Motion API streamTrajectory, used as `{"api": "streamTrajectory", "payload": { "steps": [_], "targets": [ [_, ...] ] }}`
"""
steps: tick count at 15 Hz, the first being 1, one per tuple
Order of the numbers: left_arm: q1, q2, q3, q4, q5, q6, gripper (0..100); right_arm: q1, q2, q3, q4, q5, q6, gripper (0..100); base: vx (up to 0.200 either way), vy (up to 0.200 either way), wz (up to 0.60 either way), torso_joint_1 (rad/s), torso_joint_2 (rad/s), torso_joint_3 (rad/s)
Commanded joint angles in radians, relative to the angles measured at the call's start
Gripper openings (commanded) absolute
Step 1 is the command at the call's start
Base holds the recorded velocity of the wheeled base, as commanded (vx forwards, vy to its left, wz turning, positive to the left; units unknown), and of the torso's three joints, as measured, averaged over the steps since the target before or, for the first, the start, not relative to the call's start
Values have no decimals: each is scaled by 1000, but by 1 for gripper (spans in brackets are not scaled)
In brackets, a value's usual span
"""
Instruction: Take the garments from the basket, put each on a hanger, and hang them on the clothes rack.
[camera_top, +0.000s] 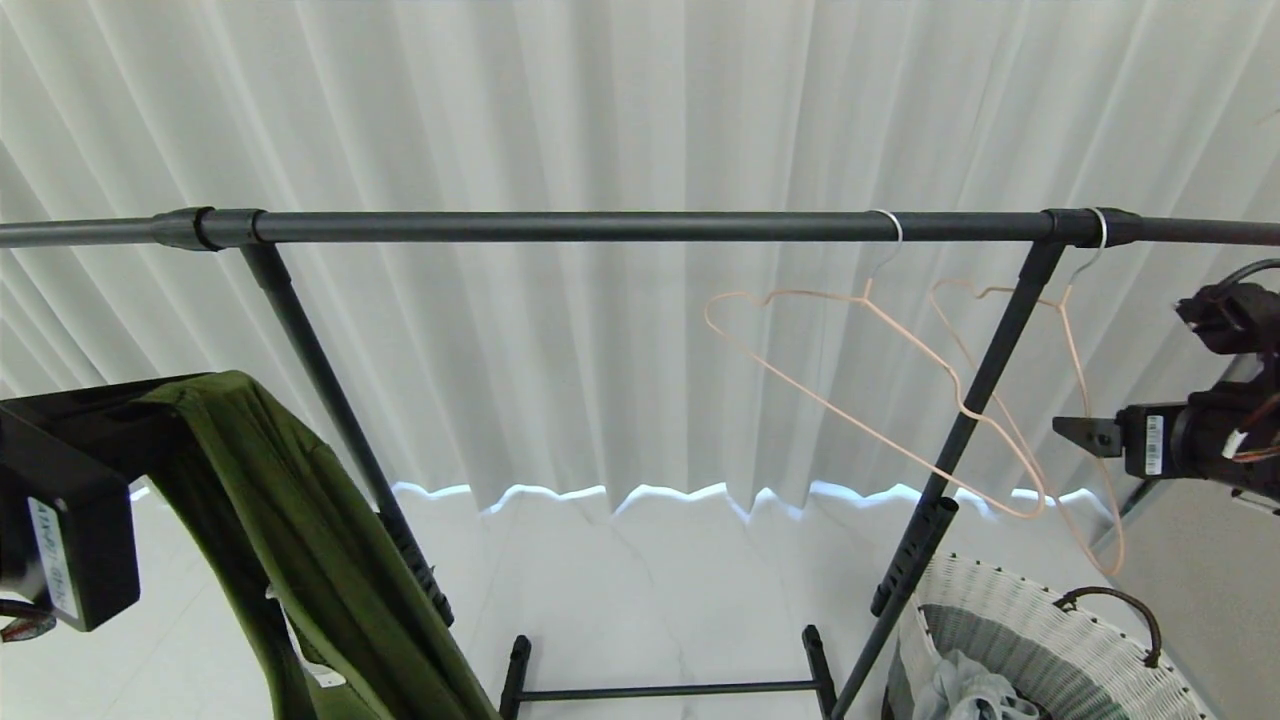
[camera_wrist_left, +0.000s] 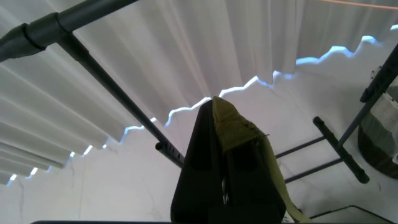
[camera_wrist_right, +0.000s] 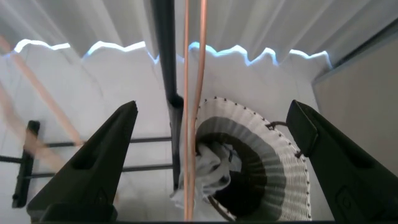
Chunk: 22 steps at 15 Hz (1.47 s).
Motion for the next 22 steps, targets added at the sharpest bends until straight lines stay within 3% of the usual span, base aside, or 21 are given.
{"api": "streamTrajectory", "payload": {
  "steps": [1,4,8,13,14,22],
  "targets": [
    [0,0,0,0,0,-2,0,-9,152,-83,-12,-1,1,100,0,0,0,0,0,0],
    [0,0,-1,0,0,0,0,-18,237,-152,-8,-3,1,100,0,0,0,0,0,0],
    [0,0,-1,0,0,0,0,-29,260,-135,-8,-4,53,100,0,0,0,0,0,0],
    [0,0,-1,0,0,0,0,-31,260,-135,-9,-1,58,100,0,0,0,0,0,0],
    [0,0,-1,0,0,0,0,-31,260,-136,-9,-1,58,0,0,0,0,0,0,0],
    [9,3,9,0,-1,0,0,-31,242,-135,-8,-9,58,0,0,0,0,0,0,0]
  ]
}}
